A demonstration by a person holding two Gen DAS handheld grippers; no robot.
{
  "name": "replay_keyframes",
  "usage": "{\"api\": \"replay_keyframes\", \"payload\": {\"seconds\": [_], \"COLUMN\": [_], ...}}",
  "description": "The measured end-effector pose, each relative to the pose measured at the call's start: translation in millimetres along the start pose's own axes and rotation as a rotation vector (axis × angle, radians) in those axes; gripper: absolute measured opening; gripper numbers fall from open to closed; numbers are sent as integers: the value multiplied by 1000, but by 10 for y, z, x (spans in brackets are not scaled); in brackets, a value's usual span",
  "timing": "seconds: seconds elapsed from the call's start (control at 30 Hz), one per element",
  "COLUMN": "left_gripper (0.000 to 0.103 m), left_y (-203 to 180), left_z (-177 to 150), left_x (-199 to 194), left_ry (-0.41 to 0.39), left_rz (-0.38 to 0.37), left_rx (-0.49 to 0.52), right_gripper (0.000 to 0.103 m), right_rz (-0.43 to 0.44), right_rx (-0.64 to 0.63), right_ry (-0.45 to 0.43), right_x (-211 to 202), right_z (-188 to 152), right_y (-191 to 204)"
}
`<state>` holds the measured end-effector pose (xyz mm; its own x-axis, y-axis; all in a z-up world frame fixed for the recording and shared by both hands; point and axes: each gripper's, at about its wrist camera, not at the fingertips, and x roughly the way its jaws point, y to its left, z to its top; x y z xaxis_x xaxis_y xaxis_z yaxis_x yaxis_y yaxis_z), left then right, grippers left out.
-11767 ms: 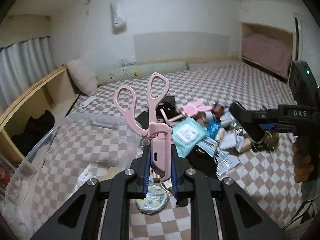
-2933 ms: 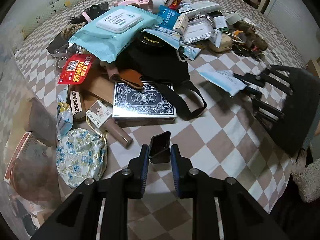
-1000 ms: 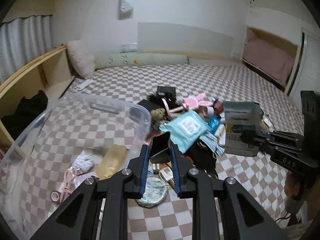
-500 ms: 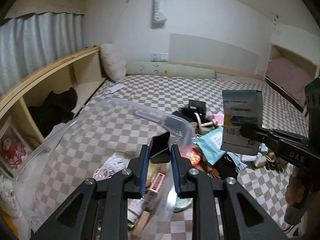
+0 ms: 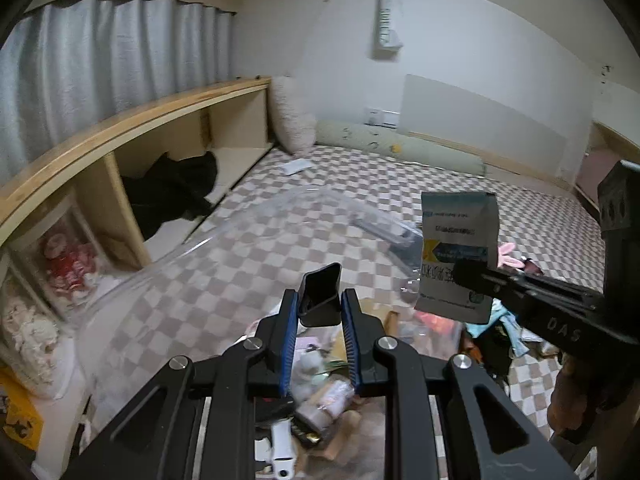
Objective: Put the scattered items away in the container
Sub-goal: 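Carry the black cap in the left gripper and sachet in the right gripper to the container, then open the right gripper to drop the sachet while the left gripper releases the black cap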
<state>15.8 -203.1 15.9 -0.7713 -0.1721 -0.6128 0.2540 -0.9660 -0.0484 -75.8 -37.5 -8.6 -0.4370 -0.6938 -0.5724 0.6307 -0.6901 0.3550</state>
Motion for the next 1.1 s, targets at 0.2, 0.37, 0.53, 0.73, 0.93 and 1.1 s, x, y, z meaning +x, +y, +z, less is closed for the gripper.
{"api": "replay_keyframes", "payload": {"seconds": [0.2, 0.37, 0.53, 0.73, 0.93, 1.1], "left_gripper": [22, 22, 22, 22, 22, 22], "left_y": [179, 248, 326, 392, 439, 455], "left_z": [-58, -143, -198, -247, -272, -265], "left_x": [85, 242, 331, 413, 469, 485], "left_ry": [46, 111, 145, 172, 191, 196], "left_rz": [20, 48, 74, 95, 110, 116], "left_rx": [-35, -34, -42, -50, -56, -61], "right_gripper": [6, 6, 6, 6, 6, 6], "right_rz": [10, 19, -7, -26, -38, -53], "right_rx": [5, 9, -2, 6, -7, -27], "right_ry": [81, 148, 191, 230, 244, 243], "right_x": [284, 521, 628, 730, 767, 781], "right_z": [-77, -142, -205, -246, -245, -247], "right_y": [142, 259, 313, 294, 303, 327]}}
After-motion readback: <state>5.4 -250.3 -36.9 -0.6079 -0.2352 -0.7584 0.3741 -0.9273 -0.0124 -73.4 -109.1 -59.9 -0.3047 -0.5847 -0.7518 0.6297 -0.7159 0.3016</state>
